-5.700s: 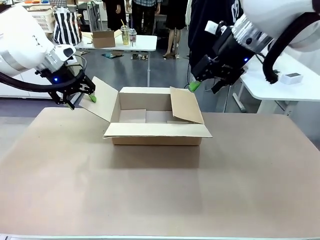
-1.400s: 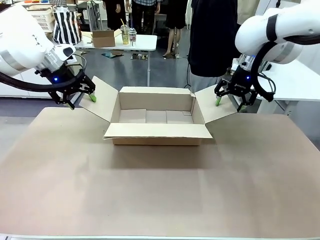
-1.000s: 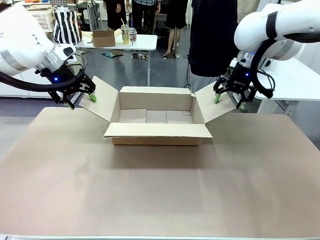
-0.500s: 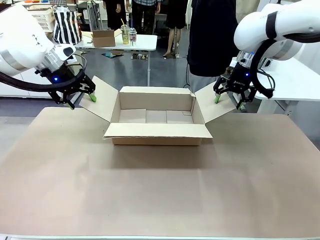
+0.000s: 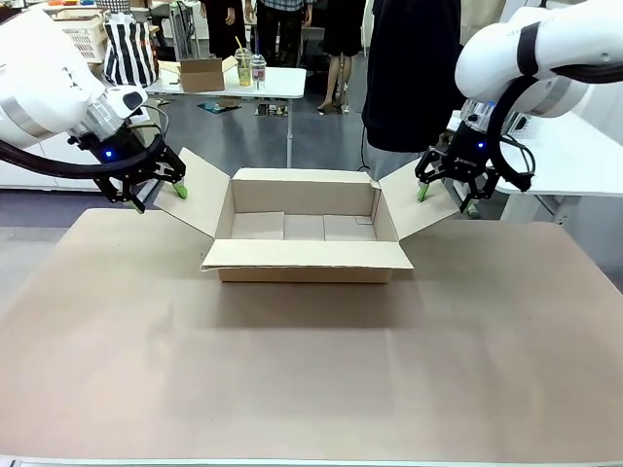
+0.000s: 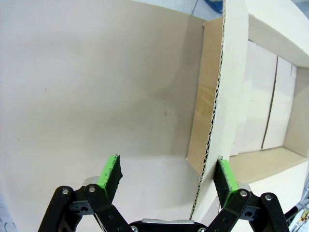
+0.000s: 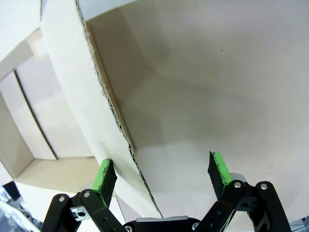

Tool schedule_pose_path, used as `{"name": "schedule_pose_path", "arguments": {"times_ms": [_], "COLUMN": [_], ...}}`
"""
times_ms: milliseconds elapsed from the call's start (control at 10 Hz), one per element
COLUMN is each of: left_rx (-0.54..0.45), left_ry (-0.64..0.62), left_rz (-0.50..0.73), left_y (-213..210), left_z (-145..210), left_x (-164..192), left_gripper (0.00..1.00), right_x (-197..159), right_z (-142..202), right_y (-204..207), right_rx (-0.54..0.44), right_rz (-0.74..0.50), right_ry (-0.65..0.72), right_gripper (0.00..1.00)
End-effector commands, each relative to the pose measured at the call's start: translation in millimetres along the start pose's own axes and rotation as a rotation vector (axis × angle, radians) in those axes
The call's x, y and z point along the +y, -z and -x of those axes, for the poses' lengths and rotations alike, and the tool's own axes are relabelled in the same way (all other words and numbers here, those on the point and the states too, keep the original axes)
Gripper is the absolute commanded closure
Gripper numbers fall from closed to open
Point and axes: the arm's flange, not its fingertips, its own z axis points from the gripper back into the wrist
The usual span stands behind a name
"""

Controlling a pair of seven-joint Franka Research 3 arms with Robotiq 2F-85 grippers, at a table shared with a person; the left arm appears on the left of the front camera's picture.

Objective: Pack the gift set into the box.
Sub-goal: Lift both hands away from the flaps of the Package Box.

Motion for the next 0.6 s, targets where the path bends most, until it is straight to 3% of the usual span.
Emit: {"name": "schedule_pose_path", "arguments": {"times_ms": [0,500], "left_rx": [-0.008,-0.008], "left_ry": [-0.01,-0.01], "left_rz": [-0.02,-0.02], "left_y": [-2.0,-2.0], "left_z": [1.6,1.6], "left_x": [-1.2,-1.2], "left_gripper": [0.0,0.0], "right_x": [1.4,1.4], "right_z": [0.0,0.0], "right_y": [-3.6,-3.6], "right_rx": [0.0,0.0], "right_rz": [0.022,0.022], "right_ry": [0.011,0.011], "right_gripper": [0.0,0.0]}}
